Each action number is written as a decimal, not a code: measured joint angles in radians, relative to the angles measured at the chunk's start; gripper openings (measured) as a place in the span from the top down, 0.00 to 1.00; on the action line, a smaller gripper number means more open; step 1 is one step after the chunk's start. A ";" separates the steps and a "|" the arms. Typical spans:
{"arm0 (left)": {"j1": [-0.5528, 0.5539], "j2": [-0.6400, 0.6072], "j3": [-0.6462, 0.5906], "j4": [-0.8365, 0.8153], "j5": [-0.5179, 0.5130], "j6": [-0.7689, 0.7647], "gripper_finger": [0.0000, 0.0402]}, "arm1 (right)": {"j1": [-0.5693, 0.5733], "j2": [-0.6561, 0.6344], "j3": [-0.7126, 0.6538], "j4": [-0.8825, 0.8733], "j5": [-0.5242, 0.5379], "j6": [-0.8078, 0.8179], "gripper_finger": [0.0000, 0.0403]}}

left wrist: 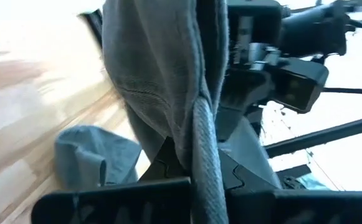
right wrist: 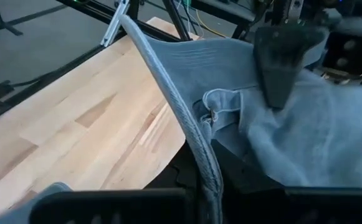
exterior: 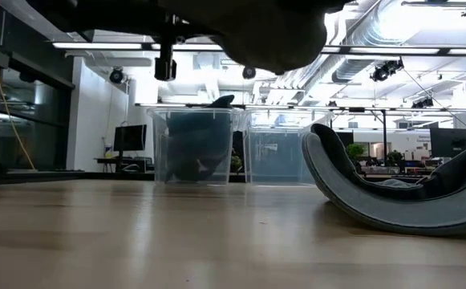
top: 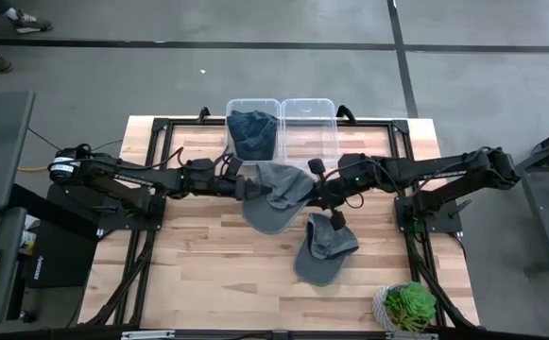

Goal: Pick & Place hat
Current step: Put the left gray cap into the right transparent bin

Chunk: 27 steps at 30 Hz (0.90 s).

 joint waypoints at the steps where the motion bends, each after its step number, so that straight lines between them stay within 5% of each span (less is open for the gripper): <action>1: 0.000 0.000 0.000 0.012 0.000 0.012 1.00 | 0.000 -0.003 0.000 -0.004 -0.002 0.003 0.97; 18: 0.000 0.001 0.001 0.036 -0.021 0.072 0.98 | 0.000 -0.058 0.002 -0.109 -0.002 -0.005 0.97; 27: 0.001 0.000 0.001 0.062 -0.087 0.205 0.65 | 0.000 -0.073 0.002 -0.175 0.039 0.007 0.97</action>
